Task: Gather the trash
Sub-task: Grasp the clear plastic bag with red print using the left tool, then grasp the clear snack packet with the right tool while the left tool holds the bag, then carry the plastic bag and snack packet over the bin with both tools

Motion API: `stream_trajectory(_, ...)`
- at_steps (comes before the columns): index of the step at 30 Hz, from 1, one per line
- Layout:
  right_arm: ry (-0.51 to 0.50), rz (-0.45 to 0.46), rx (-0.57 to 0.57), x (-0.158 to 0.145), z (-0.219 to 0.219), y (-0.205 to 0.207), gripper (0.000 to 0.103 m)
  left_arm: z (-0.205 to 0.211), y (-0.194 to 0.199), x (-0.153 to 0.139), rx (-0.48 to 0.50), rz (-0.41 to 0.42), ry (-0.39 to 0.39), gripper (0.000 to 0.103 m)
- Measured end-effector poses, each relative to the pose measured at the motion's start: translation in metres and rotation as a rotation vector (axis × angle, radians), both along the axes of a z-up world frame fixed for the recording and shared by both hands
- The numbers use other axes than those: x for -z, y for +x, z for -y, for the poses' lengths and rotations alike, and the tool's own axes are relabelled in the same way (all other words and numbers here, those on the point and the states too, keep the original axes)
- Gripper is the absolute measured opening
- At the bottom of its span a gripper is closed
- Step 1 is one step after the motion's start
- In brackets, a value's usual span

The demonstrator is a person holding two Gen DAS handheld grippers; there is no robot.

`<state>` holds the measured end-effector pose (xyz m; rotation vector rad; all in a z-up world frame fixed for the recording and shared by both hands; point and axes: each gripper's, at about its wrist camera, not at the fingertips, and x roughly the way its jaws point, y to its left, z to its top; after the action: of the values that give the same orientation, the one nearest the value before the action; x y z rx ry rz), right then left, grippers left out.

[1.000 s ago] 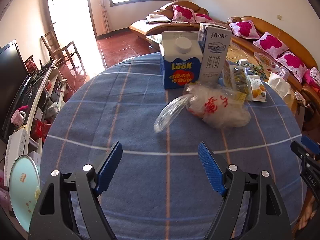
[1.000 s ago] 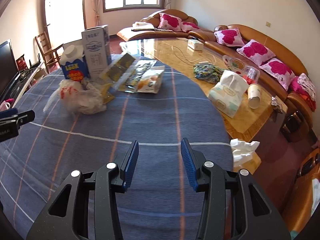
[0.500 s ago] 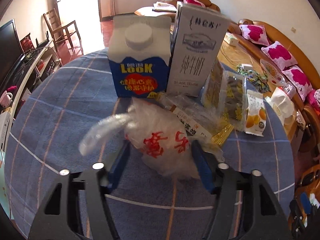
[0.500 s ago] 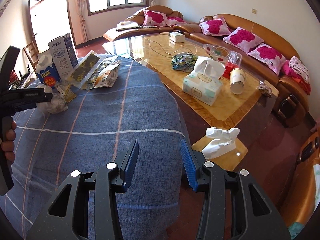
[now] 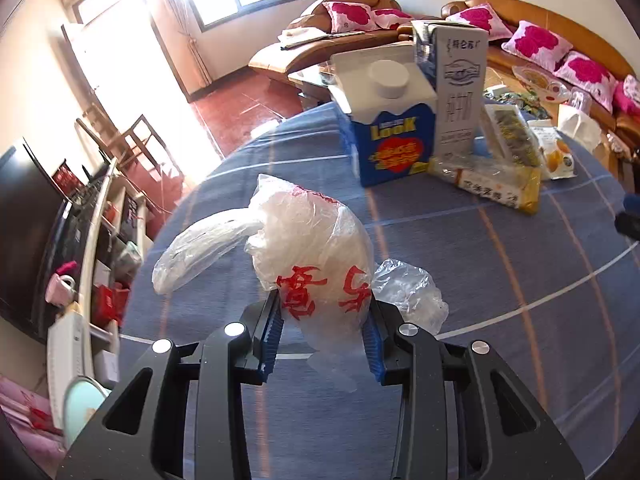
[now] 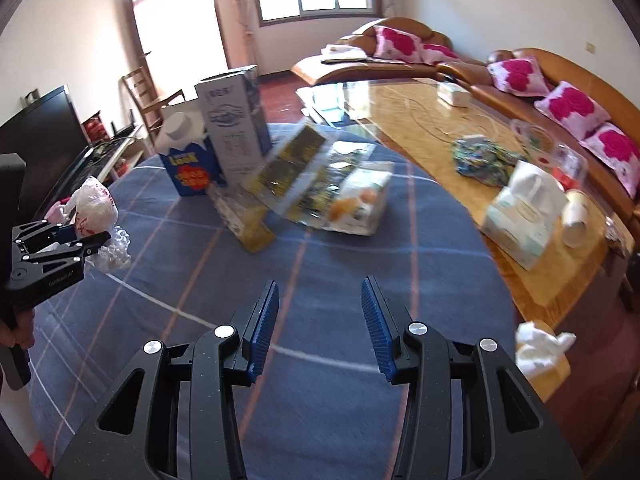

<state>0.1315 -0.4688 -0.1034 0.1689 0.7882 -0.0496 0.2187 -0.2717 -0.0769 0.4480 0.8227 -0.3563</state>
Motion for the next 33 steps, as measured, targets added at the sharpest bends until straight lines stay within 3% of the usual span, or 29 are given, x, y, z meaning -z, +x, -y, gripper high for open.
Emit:
stream_trajectory(4, -0.091, -0.021, -0.124, 0.0, -0.029, 0.052, 0.045, -0.032, 0.01, -0.003, 0.025, -0.008, 0.019, 0.035)
stream_trajectory(7, -0.043, -0.056, -0.149, 0.01, -0.034, 0.084, 0.057, -0.047, 0.014, 0.0, 0.03, -0.032, -0.013, 0.035)
stream_trajectory(9, 0.002, -0.081, -0.161, 0.02, -0.036, 0.098, 0.057, -0.051, 0.017, 0.005, 0.032, -0.052, -0.034, 0.035)
stream_trajectory(10, 0.002, -0.099, -0.16, 0.025, -0.038, 0.103, 0.055, -0.053, 0.018, 0.007, 0.035, -0.06, -0.041, 0.035)
stream_trajectory(11, -0.01, -0.118, -0.159, 0.03, -0.041, 0.106, 0.039, -0.055, 0.02, 0.01, 0.035, -0.068, -0.047, 0.035)
stream_trajectory(12, -0.004, -0.126, -0.172, 0.033, -0.044, 0.106, 0.033, -0.053, 0.018, 0.014, 0.033, -0.075, -0.051, 0.035)
stream_trajectory(17, -0.025, -0.087, -0.182, 0.024, -0.055, 0.089, 0.011, -0.057, 0.018, 0.022, 0.026, -0.099, -0.071, 0.036)
stream_trajectory(19, -0.031, -0.091, -0.173, 0.022, -0.058, 0.08, 0.007, -0.058, 0.015, 0.021, 0.023, -0.096, -0.077, 0.036)
stream_trajectory(26, -0.017, -0.043, -0.122, 0.003, -0.073, 0.038, 0.006, -0.064, -0.012, 0.005, 0.016, -0.07, -0.106, 0.036)
stream_trajectory(33, -0.097, 0.028, -0.115, -0.017, -0.106, -0.014, 0.006, -0.079, -0.052, -0.012, 0.018, -0.016, -0.101, 0.036)
